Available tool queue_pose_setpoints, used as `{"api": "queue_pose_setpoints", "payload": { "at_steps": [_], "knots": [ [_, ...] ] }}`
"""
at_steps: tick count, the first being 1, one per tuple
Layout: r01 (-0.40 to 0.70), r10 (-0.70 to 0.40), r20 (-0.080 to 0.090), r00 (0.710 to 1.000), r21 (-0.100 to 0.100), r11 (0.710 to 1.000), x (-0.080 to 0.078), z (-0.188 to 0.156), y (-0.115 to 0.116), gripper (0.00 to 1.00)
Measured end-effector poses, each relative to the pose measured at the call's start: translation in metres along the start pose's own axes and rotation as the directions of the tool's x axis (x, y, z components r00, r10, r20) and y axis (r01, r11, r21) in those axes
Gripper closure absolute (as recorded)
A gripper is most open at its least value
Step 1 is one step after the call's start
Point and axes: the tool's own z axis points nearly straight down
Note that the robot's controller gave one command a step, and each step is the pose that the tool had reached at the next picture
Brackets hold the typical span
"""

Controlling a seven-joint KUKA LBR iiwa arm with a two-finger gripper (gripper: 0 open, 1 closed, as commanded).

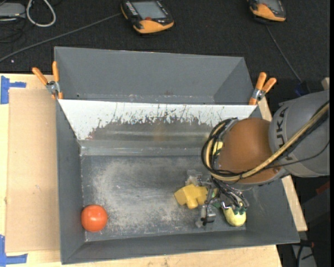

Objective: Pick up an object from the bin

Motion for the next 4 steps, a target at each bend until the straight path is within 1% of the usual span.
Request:
{"api": "queue_pose_setpoints", "payload": {
  "at_steps": [1,2,3,4],
  "knots": [
    [0.196,-0.196,-0.007,0.981,-0.002,0.981,-0.006,0.0,0.012,1.0],
    [0.195,-0.195,-0.007,0.981,-0.002,0.981,-0.006,0.0,0.011,1.0],
    [0.194,-0.194,-0.01,0.981,-0.003,0.981,-0.005,-0.023,0.012,1.0],
    [0.193,-0.193,-0.015,0.981,-0.006,0.981,-0.004,-0.061,0.013,1.0]
  ]
}}
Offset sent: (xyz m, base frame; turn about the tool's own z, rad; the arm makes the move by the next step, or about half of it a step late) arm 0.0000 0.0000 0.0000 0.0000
